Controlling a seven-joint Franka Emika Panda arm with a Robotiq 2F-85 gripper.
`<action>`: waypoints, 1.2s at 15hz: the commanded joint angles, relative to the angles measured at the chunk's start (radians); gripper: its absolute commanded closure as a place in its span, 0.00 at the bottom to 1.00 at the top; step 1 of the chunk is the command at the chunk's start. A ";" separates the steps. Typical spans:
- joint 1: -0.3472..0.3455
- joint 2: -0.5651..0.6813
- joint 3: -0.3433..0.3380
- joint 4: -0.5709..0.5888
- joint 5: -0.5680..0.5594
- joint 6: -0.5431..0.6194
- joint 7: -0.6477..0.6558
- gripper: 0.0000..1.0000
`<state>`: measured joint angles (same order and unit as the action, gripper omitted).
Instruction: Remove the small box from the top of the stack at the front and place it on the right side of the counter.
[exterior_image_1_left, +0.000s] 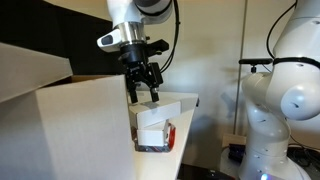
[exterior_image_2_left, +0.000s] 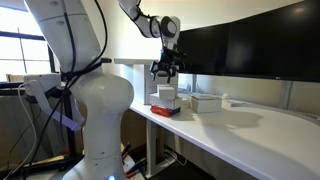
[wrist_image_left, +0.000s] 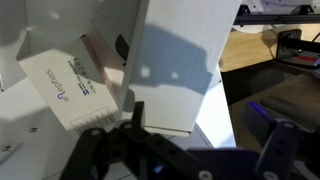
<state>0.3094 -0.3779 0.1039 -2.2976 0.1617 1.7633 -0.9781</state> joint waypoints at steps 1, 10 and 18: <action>-0.001 -0.012 0.034 -0.028 -0.019 0.029 0.012 0.00; -0.025 0.040 0.080 -0.053 -0.192 0.250 0.204 0.00; -0.018 -0.018 0.068 -0.052 -0.234 0.242 0.292 0.00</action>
<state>0.3003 -0.3473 0.1698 -2.3280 -0.0416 1.9857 -0.7264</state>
